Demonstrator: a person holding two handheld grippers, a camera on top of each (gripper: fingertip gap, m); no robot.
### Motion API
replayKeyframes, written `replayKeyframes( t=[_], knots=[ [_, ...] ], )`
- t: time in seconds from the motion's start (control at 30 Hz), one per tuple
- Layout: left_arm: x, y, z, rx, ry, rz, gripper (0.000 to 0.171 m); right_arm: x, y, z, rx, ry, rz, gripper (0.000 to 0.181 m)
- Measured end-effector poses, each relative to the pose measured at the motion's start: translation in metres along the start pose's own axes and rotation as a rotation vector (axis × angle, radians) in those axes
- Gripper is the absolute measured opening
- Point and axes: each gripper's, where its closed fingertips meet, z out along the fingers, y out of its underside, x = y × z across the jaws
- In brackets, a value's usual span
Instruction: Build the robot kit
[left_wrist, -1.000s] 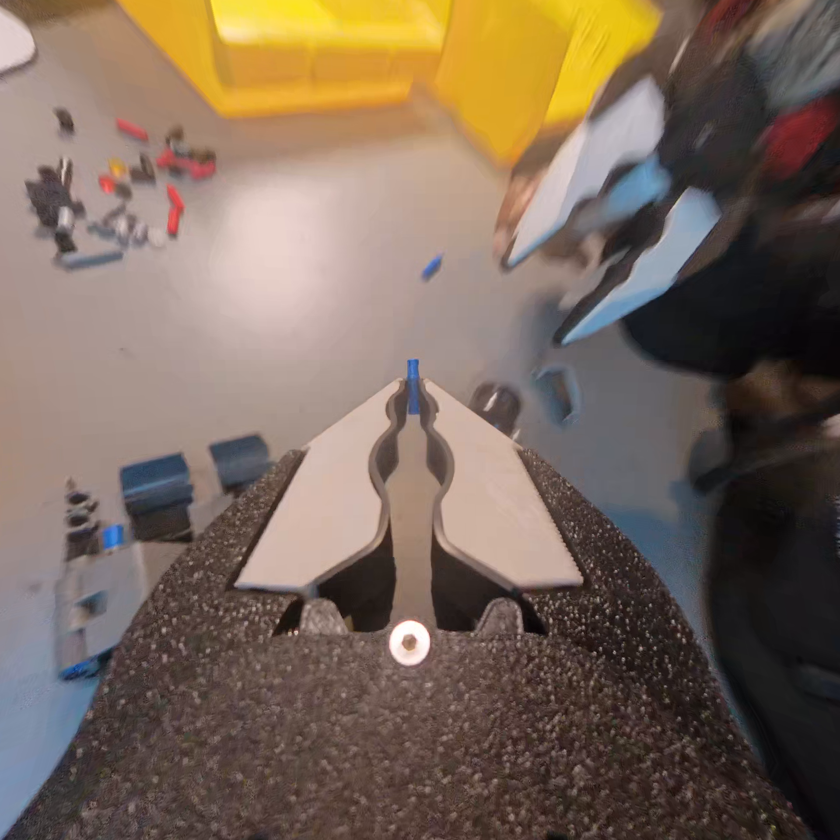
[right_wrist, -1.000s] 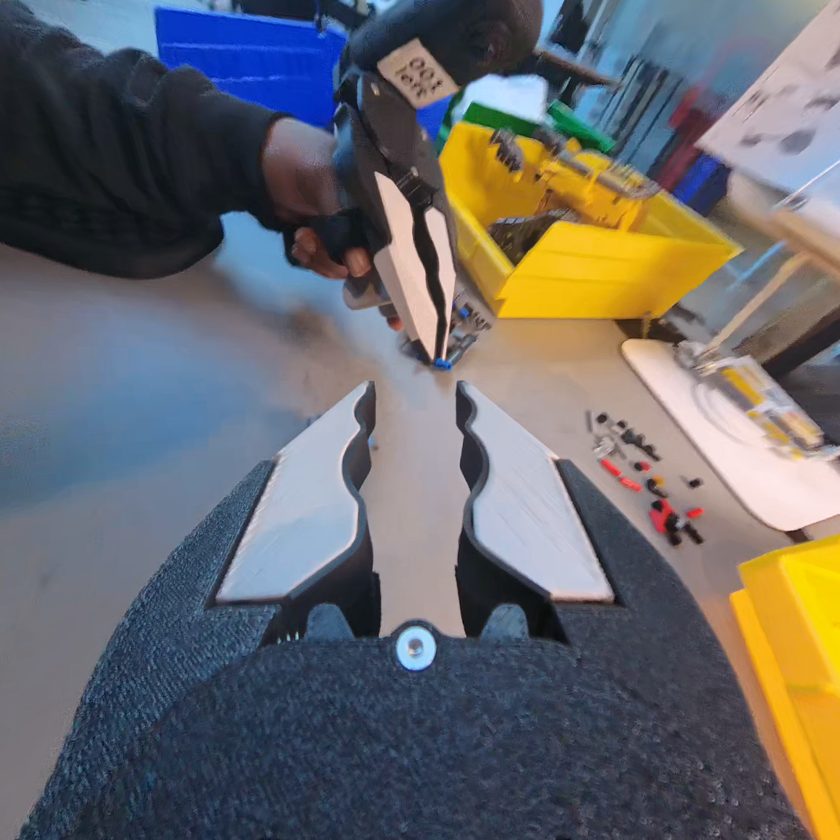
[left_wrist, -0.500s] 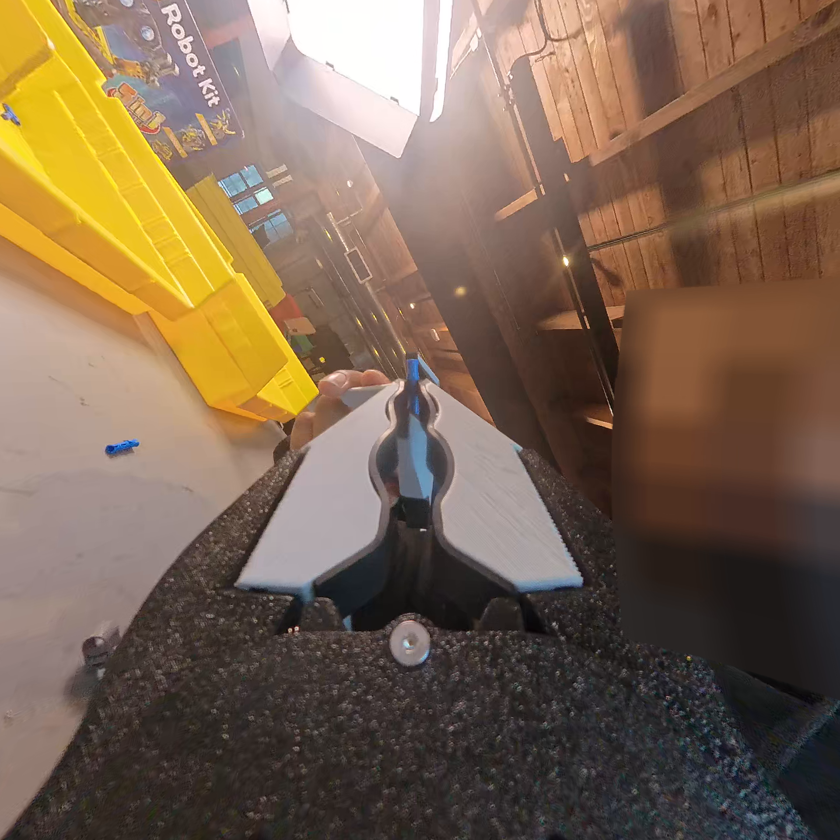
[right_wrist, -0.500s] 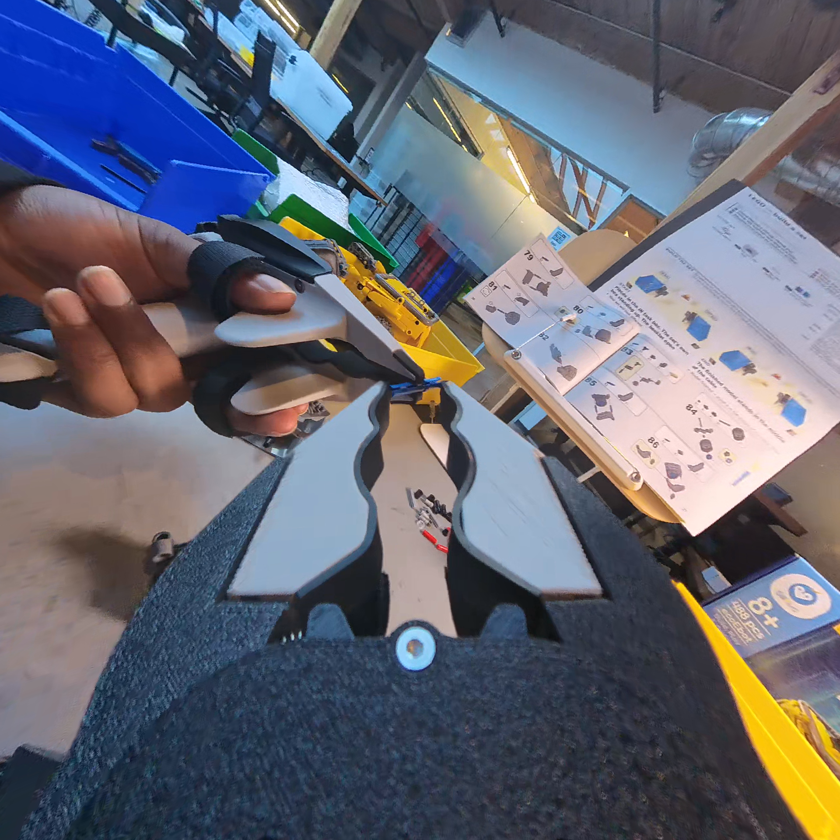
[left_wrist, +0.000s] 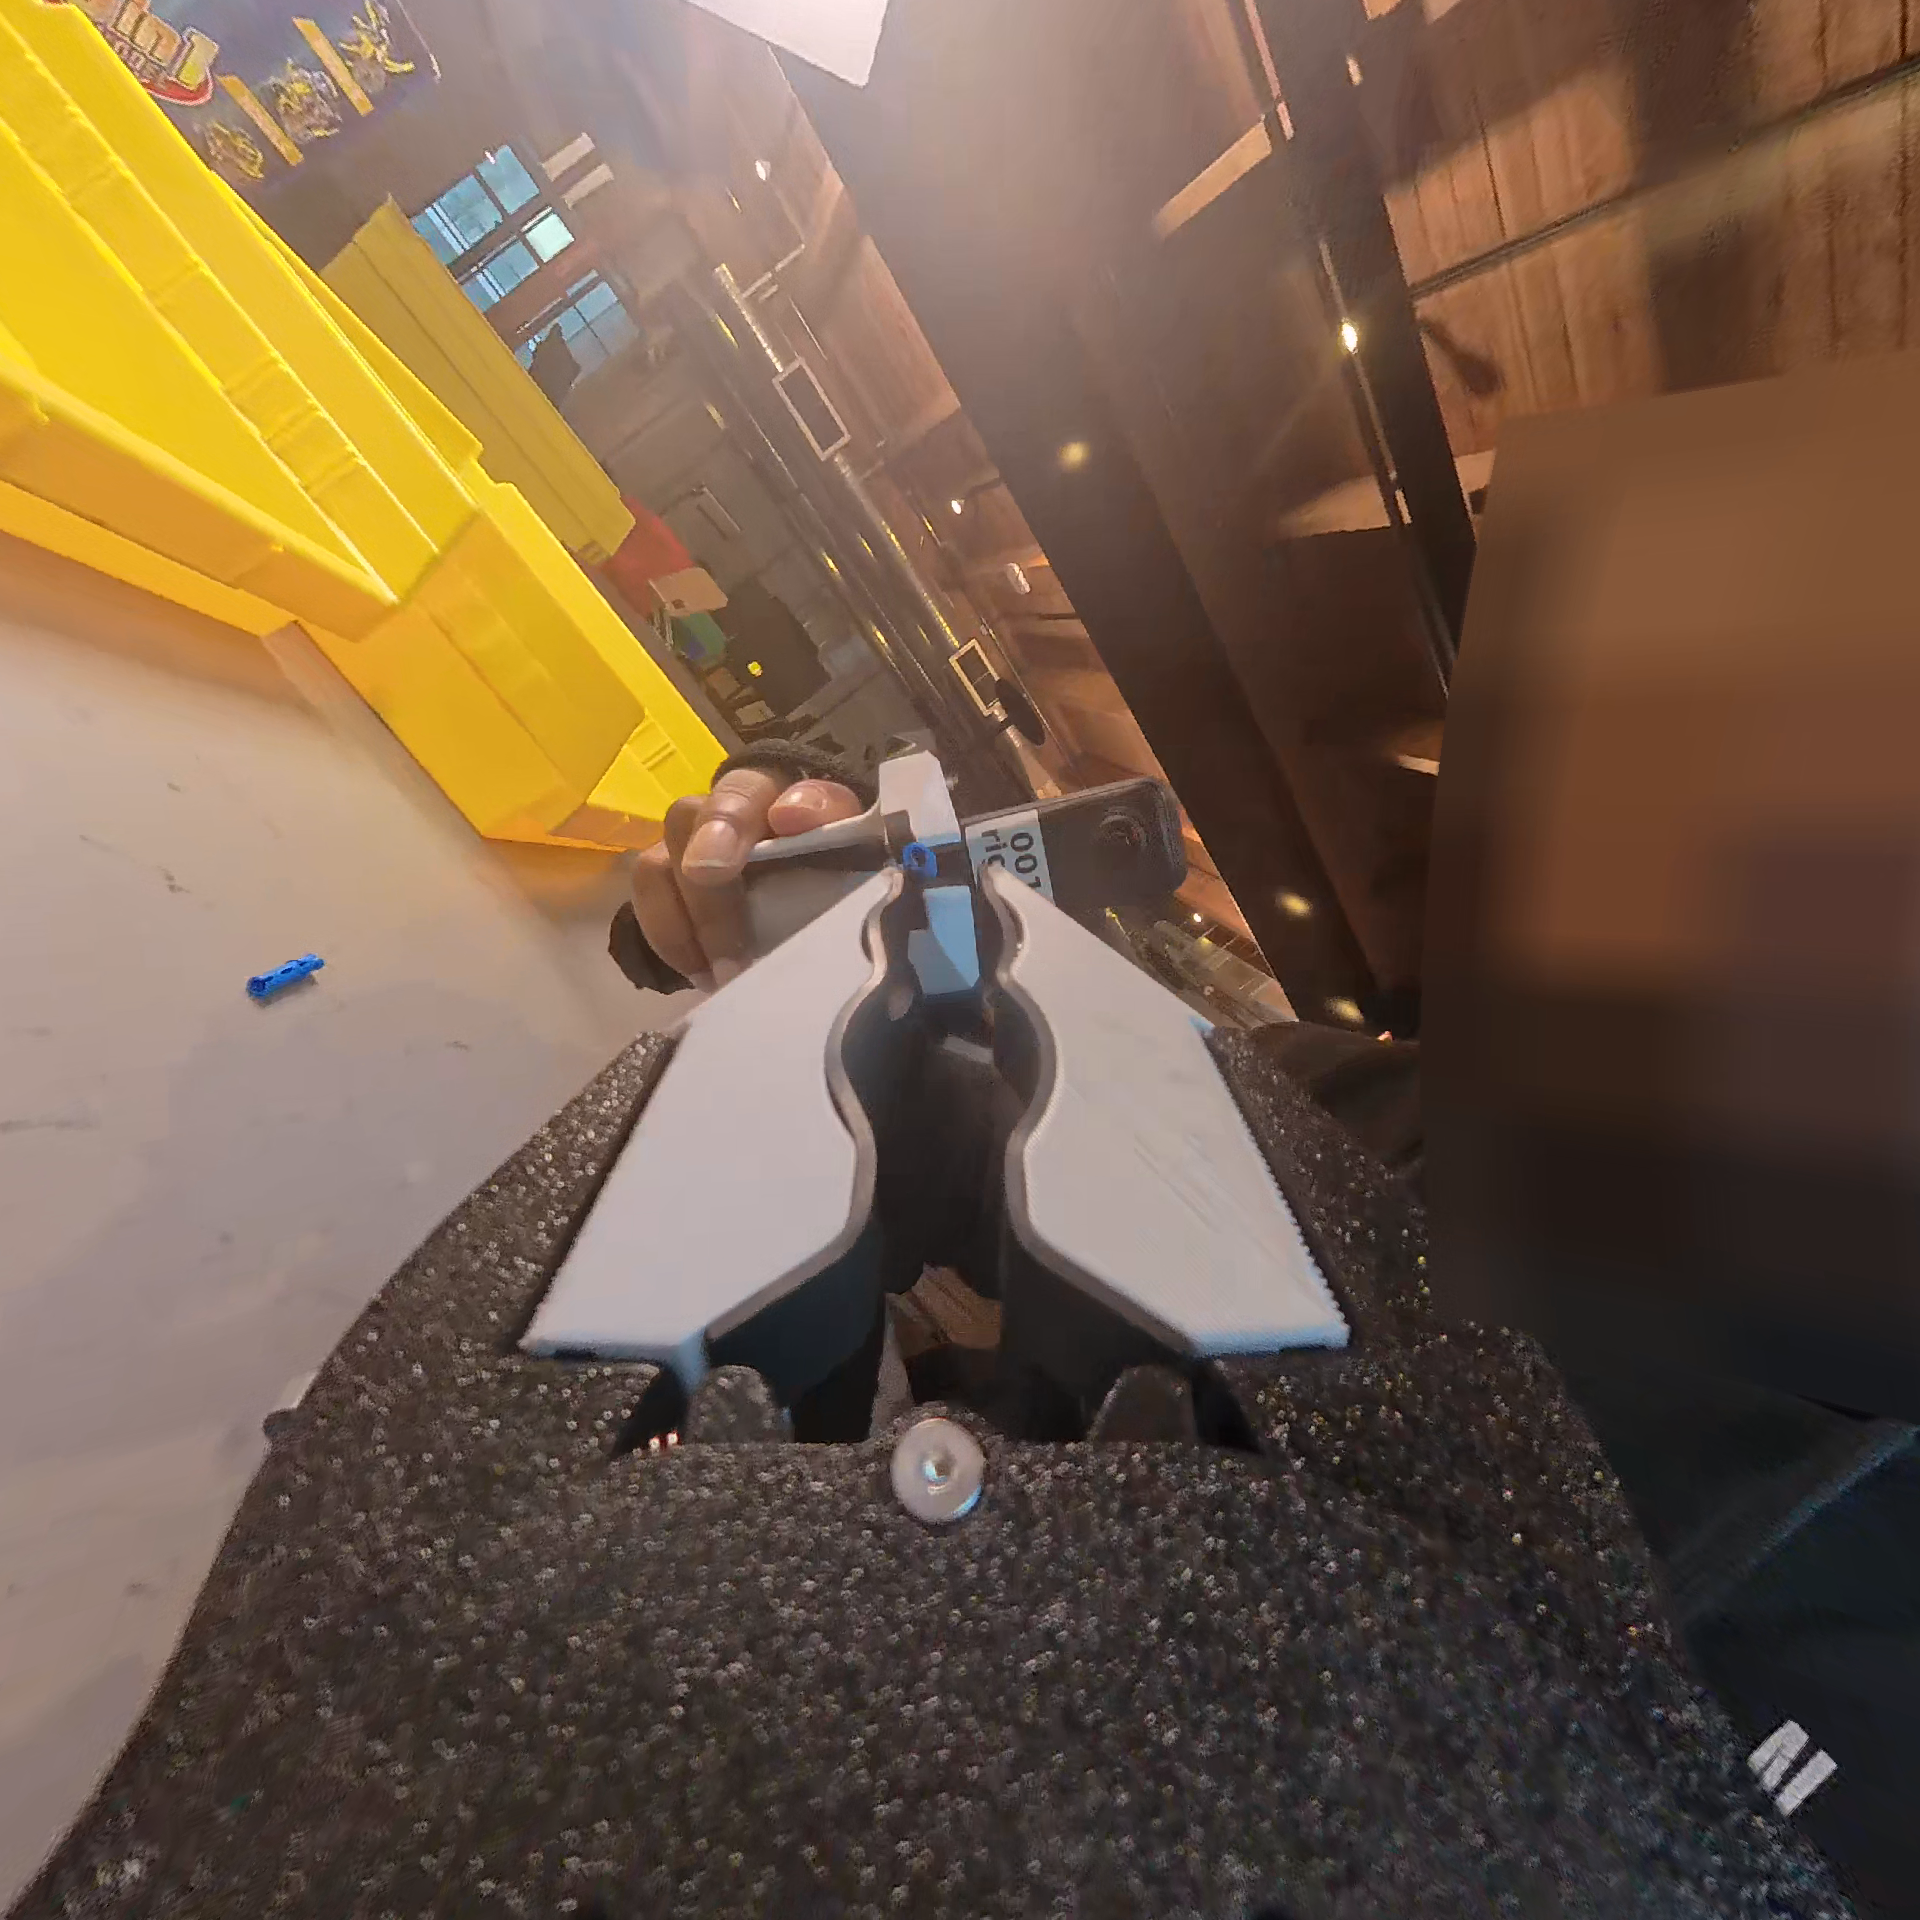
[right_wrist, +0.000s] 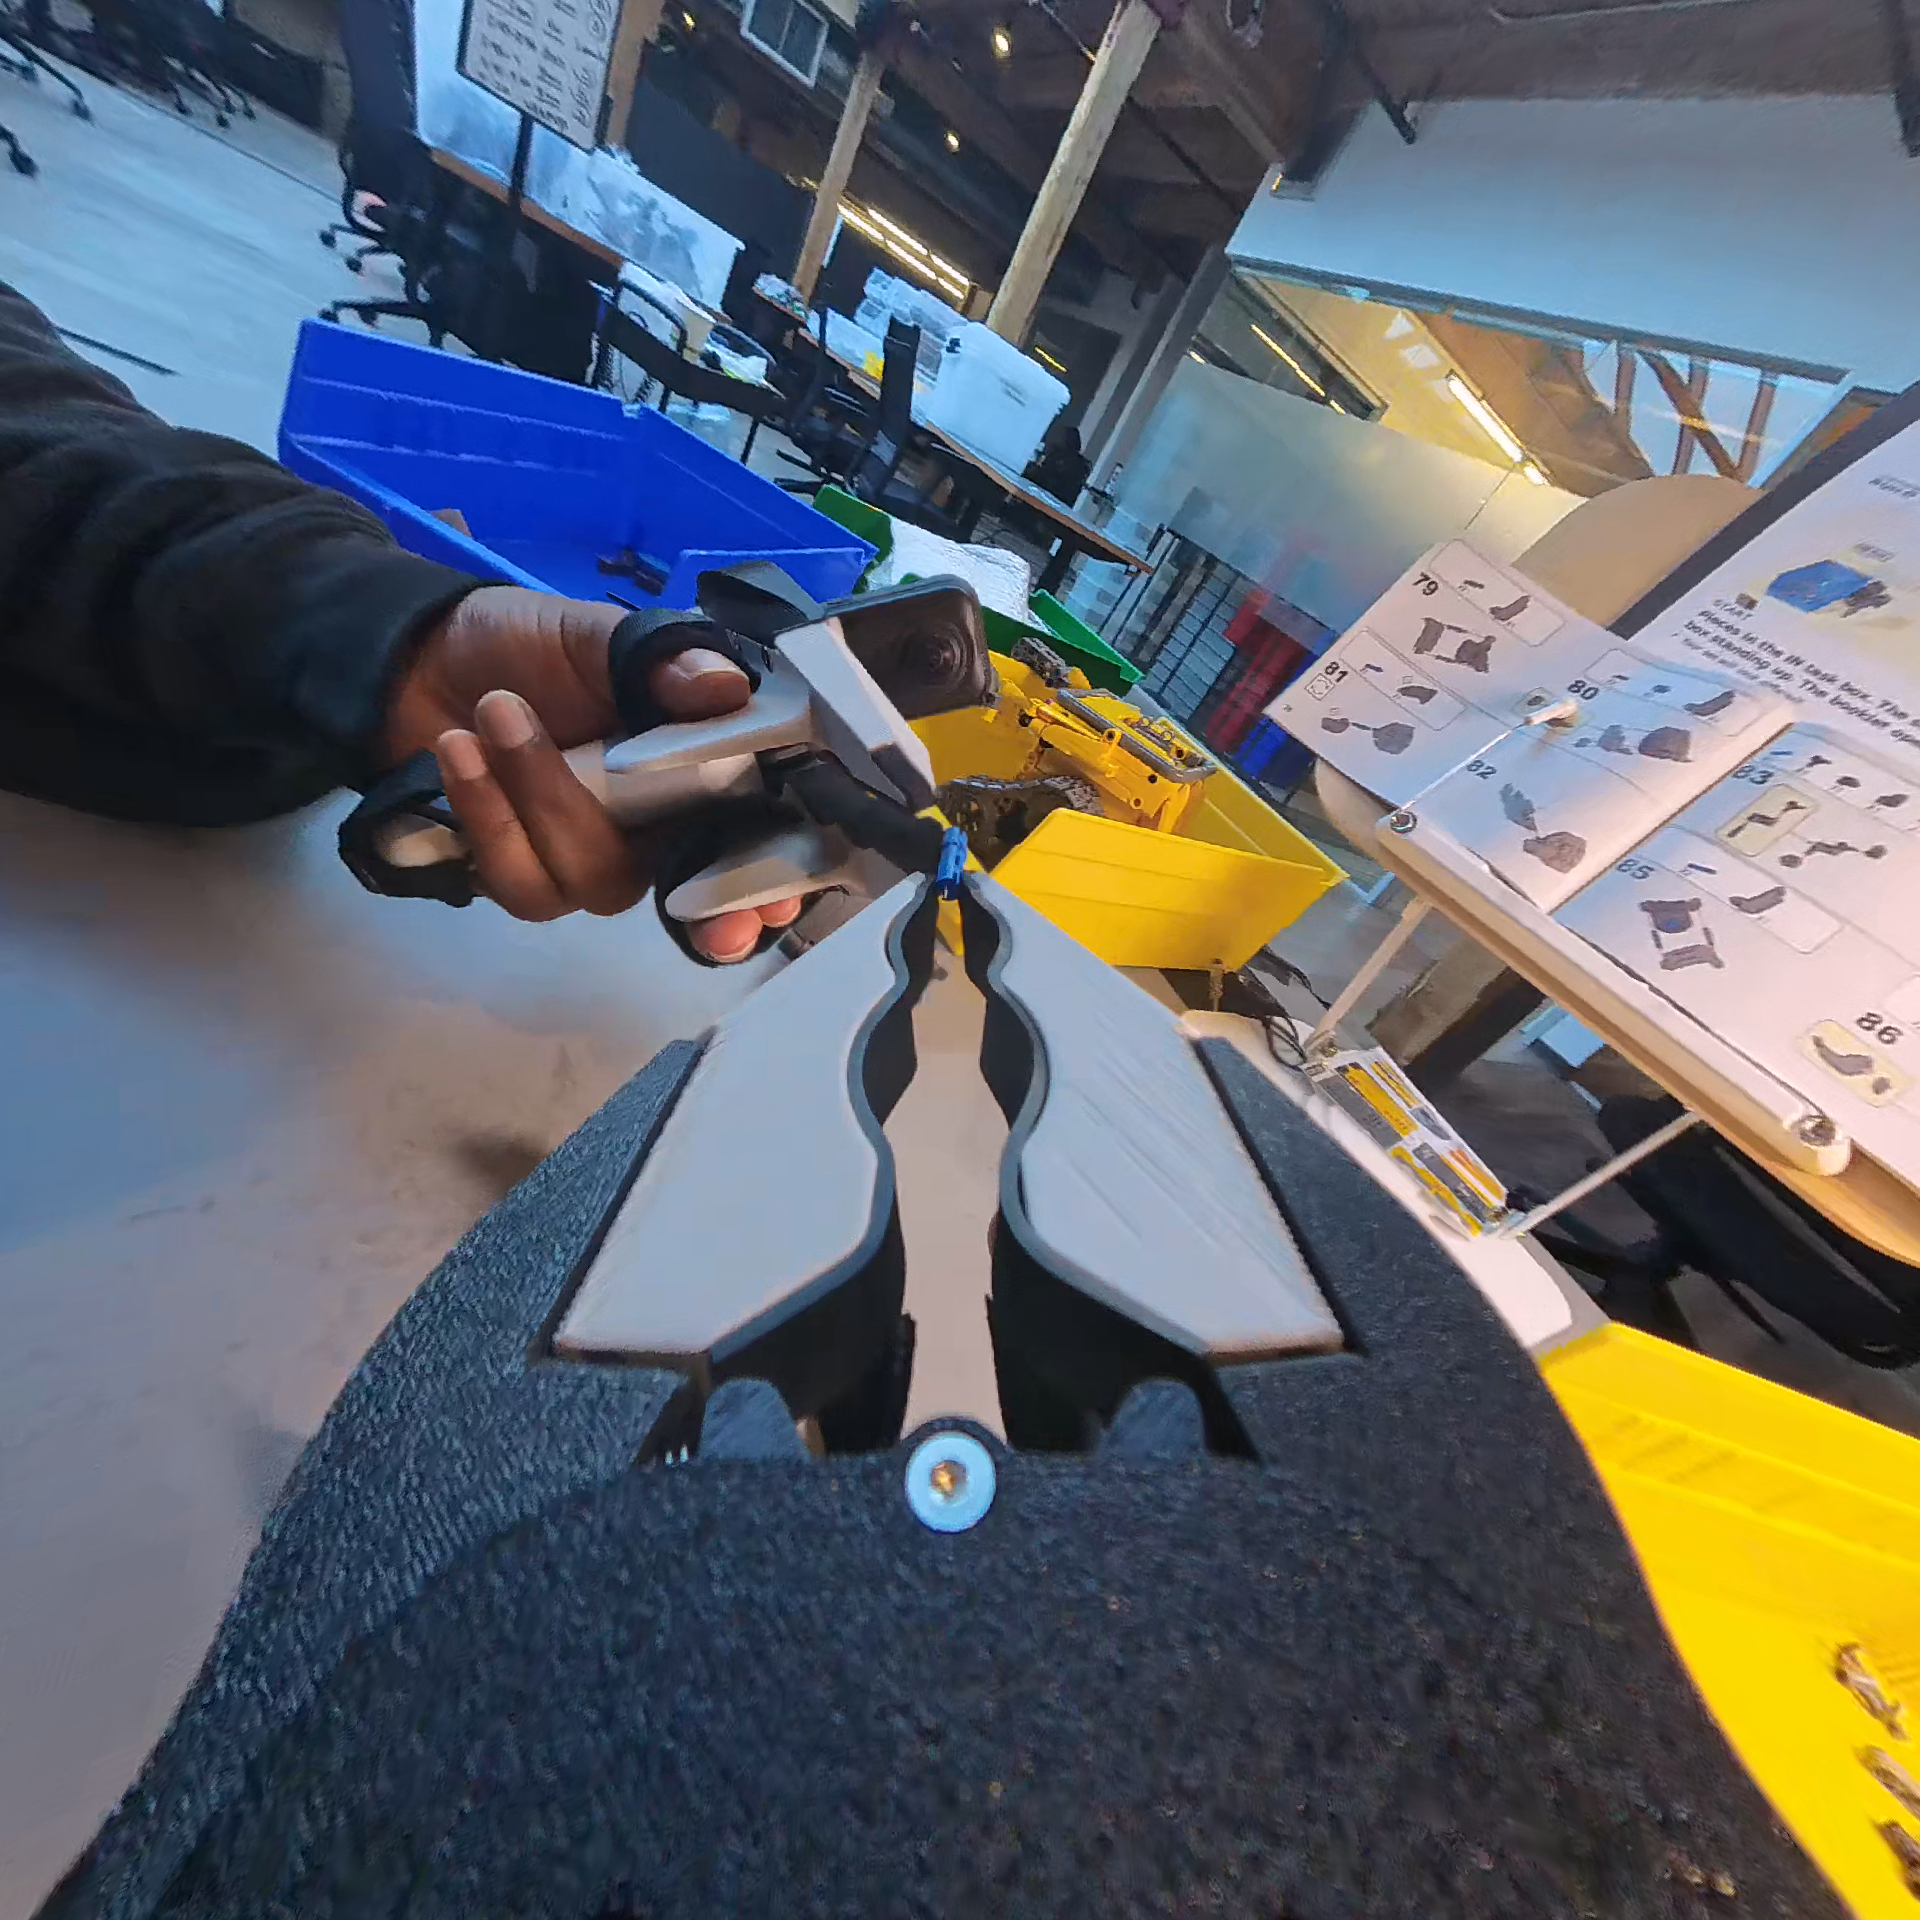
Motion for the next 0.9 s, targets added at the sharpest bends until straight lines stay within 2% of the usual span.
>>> replayKeyframes(
  t=[0.13,0.17,0.33,0.7,0.77,0.8,0.9],
  knots=[
    [-0.002,-0.004,-0.003,0.018,-0.018,0.012,0.008,-0.004,-0.001,-0.001,0.013,-0.032,0.021,0.004],
    [-0.002,-0.003,-0.003,0.007,-0.020,0.019,0.004,-0.006,-0.001,-0.001,0.012,-0.039,0.023,0.004],
    [-0.003,-0.003,-0.003,-0.019,-0.076,0.092,0.003,-0.006,0.000,0.000,0.015,-0.037,0.043,0.004],
    [-0.013,0.000,-0.004,-0.028,-0.119,0.069,0.003,-0.006,0.009,0.002,-0.009,-0.050,0.093,0.004],
    [-0.021,0.004,-0.009,-0.122,-0.189,0.144,0.005,-0.006,0.017,0.003,-0.035,-0.087,0.144,0.004],
    [-0.033,0.007,-0.017,-0.196,-0.269,0.219,0.011,-0.005,0.028,0.004,-0.082,-0.120,0.183,0.004],
    [-0.079,0.026,-0.053,-0.479,-0.555,0.385,0.013,-0.015,0.072,0.002,-0.275,-0.268,0.351,0.004]
  ],
)
